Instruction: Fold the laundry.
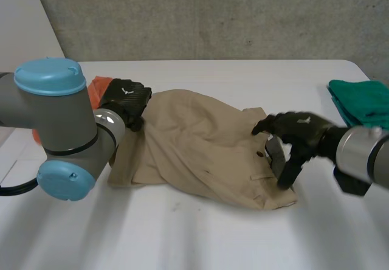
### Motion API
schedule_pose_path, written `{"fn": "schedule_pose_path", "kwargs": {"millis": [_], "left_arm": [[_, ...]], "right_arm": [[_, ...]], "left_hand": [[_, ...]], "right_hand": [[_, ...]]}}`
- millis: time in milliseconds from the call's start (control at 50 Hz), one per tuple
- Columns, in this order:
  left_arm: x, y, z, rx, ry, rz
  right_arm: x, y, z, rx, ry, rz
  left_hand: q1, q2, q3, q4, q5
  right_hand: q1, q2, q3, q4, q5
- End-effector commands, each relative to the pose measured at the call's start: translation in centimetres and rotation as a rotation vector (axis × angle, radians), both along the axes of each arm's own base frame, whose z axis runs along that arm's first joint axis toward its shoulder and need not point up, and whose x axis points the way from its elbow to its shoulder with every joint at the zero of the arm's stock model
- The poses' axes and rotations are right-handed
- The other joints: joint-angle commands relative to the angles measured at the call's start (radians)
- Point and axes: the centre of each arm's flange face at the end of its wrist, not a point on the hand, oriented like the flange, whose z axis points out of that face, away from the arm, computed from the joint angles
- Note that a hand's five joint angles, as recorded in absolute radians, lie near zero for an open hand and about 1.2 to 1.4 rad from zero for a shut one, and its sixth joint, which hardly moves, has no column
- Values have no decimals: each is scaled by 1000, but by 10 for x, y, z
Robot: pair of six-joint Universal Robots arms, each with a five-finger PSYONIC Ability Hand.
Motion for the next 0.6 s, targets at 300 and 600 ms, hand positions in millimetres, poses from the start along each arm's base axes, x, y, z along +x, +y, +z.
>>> {"fn": "schedule_pose_path", "kwargs": {"millis": [300,600], "left_arm": [[4,-6,-2,8,7,19],[21,40,16,65,-28,-5]], "right_arm": [[27,49,-90,-148,262,75],[23,29,1,-514,276,94]], "left_hand": [[246,198,205,195,252],[246,198,205,195,252]], "right_hand": [[189,171,179,157,153],[1187,1169,1177,1154,1150]]}}
